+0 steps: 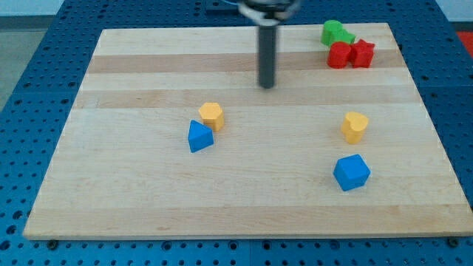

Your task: Place the blue cube above the yellow hexagon

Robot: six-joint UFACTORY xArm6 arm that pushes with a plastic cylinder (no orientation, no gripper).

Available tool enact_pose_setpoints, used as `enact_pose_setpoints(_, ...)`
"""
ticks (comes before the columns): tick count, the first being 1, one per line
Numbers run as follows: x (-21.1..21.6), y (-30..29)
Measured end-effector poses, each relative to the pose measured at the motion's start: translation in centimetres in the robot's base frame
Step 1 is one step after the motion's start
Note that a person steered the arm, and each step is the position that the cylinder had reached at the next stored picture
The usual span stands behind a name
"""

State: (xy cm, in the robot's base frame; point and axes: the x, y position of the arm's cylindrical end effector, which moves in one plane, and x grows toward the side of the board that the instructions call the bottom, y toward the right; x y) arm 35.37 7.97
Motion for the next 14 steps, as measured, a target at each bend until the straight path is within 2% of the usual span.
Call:
enact_pose_setpoints(1,1.7,11.5)
enact_pose_setpoints(2,9.3,19.4)
enact_pose_setpoints(3,18.6,19.1)
enact_pose_setpoints(4,22.3,13.8)
enact_pose_setpoints(5,22.4,7.8)
enact_pose_setpoints(7,17.1,0.4)
enact_pose_setpoints(8,17.1,0.2)
enact_pose_setpoints(9,22.0,3.2)
enact_pose_setpoints(10,21.6,8.7)
enact_pose_setpoints(11,18.2,8.3)
enact_pose_setpoints(12,15.6,3.8)
enact_pose_setpoints(13,15.0,0.7)
enact_pose_setpoints(14,17.8,0.6)
